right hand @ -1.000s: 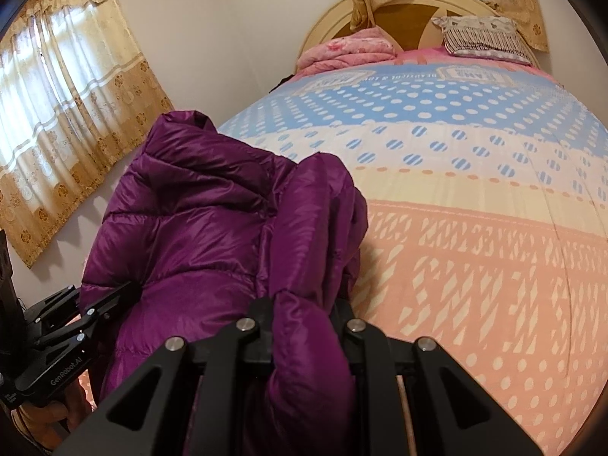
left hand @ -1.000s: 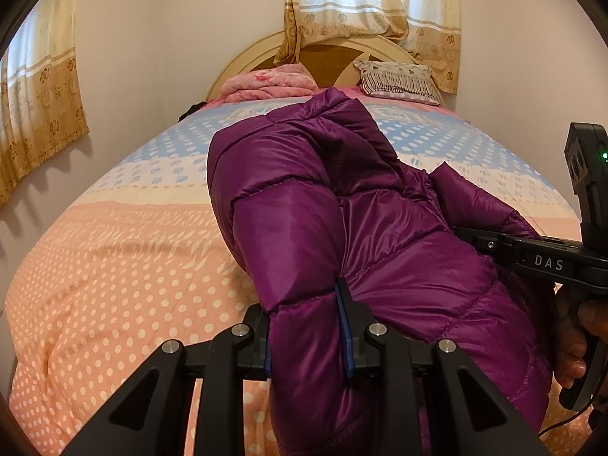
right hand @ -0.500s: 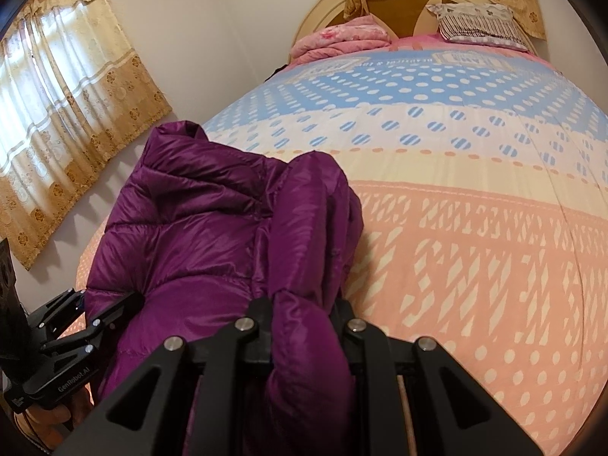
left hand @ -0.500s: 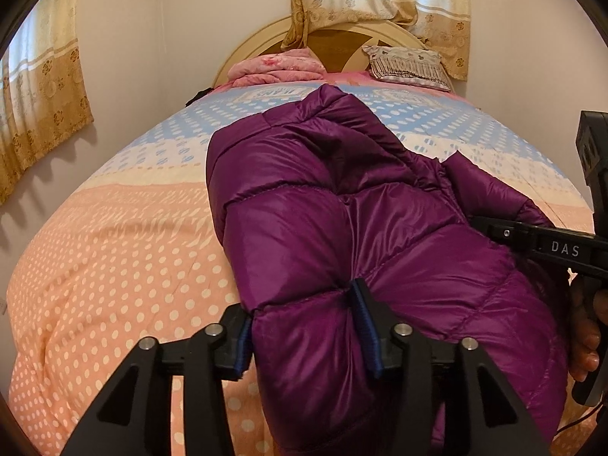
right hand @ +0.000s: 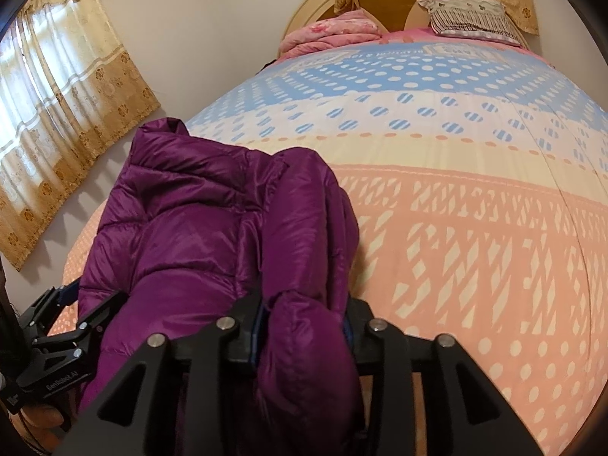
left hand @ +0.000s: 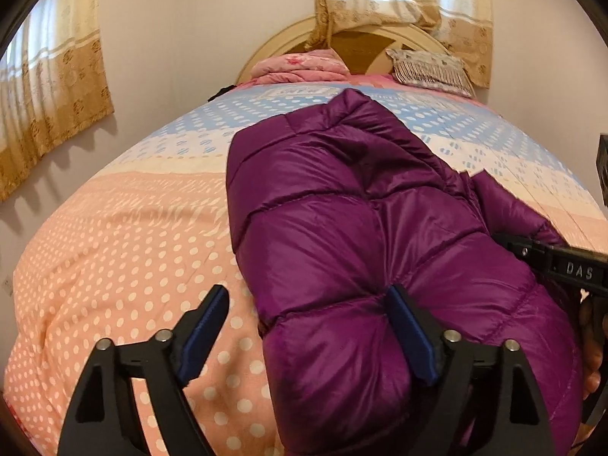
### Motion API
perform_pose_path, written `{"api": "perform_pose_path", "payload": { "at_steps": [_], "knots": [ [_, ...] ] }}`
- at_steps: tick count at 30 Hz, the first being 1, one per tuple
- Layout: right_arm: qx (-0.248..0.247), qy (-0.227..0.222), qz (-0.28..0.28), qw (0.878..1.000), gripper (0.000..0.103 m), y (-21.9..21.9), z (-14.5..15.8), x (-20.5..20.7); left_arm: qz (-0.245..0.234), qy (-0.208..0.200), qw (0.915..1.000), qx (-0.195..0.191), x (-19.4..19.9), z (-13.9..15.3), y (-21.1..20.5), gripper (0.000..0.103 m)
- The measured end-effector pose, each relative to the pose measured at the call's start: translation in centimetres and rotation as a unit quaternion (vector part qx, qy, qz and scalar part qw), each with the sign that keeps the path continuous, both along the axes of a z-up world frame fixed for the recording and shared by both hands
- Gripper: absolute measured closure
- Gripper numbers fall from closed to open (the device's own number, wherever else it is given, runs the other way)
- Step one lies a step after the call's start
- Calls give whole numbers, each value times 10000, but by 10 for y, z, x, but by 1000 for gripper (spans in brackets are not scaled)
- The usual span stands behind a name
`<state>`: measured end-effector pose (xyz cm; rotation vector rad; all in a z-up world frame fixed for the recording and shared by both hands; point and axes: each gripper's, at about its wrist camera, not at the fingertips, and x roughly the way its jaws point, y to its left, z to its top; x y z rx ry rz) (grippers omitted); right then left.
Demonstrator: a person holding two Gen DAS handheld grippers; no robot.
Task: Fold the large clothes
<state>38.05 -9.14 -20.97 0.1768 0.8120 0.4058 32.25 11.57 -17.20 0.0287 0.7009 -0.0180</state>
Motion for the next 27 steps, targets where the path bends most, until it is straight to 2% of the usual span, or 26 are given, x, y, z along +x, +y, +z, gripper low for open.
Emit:
{"api": "perform_pose_path", "payload": {
  "at_steps": [4,6,10,12,15,17,19,22,24,27],
  "knots": [
    [-35,-15,-66,10000,57,-2,-3,-1,21,-57,9999,-150,-2,-4,3,16],
    [-95,-68,-164,9998,53,-5,1,-4,61,-65,9999,-76,-6,-1,4,16],
    [-285,-337,-367,9984,45,-8,25,-23,232,-275,9993,77,-30,27,8,16],
    [-348,-547,-463,9968,45,-12,49,-44,279,-517,9982,88,-49,48,11,16],
    [-404,-869,-646,9933,43,-17,81,-84,591,-886,9941,221,-90,89,17,16],
    [-533,-1147,-759,9891,33,-18,102,-116,594,-1180,9912,122,-122,112,19,16],
    [-716,-1416,-942,9828,30,-20,119,-153,768,-1436,9865,183,-153,129,19,16],
    [-877,-1525,-1050,9788,30,-22,133,-187,842,-1555,9842,131,-183,146,15,16],
    [-967,-1612,-1127,9757,30,-23,140,-213,963,-1651,9815,-70,-206,159,18,16],
    [-848,-1719,-1260,9733,27,-30,147,-240,876,-1816,9791,-260,-223,174,17,16]
  ]
}}
